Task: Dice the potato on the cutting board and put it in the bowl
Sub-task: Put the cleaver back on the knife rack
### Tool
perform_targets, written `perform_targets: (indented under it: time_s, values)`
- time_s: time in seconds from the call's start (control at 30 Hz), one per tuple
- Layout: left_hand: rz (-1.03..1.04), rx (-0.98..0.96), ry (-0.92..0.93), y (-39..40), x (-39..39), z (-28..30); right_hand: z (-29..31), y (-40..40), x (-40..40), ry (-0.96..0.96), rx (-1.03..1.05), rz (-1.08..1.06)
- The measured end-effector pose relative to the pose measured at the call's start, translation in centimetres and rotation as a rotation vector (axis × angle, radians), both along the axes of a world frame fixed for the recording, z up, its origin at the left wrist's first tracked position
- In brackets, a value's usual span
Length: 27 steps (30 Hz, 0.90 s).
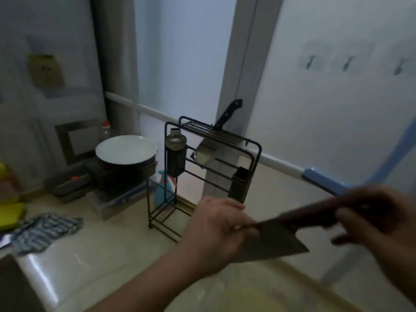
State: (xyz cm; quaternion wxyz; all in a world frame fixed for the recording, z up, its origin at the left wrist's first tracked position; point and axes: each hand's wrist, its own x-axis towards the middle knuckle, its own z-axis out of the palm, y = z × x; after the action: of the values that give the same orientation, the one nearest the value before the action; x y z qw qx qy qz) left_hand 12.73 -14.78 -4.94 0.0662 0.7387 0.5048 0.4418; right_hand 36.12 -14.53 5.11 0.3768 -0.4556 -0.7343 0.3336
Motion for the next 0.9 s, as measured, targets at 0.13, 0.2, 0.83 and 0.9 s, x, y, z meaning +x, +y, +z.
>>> perform_targets:
  time_s: [0.13, 0.2, 0.83, 0.9]
  values:
    - [0.052, -0.048, -0.102, 2.3, -4.3, 7.0, 5.2, 4.3, -5.1, 0.209, 0.155, 0.064]
    - [0.118, -0.011, -0.183, 3.9, -5.8, 9.6, 7.8, 7.0, -6.7, 0.213, 0.211, 0.041]
    - [0.451, 0.050, 0.057, 17.2, -11.0, 16.2, 15.4, 19.5, -13.8, 0.245, 0.266, -0.047]
    - [0.468, 0.030, 0.077, 17.7, -11.2, 15.9, 15.0, 19.9, -14.1, 0.215, 0.274, -0.051]
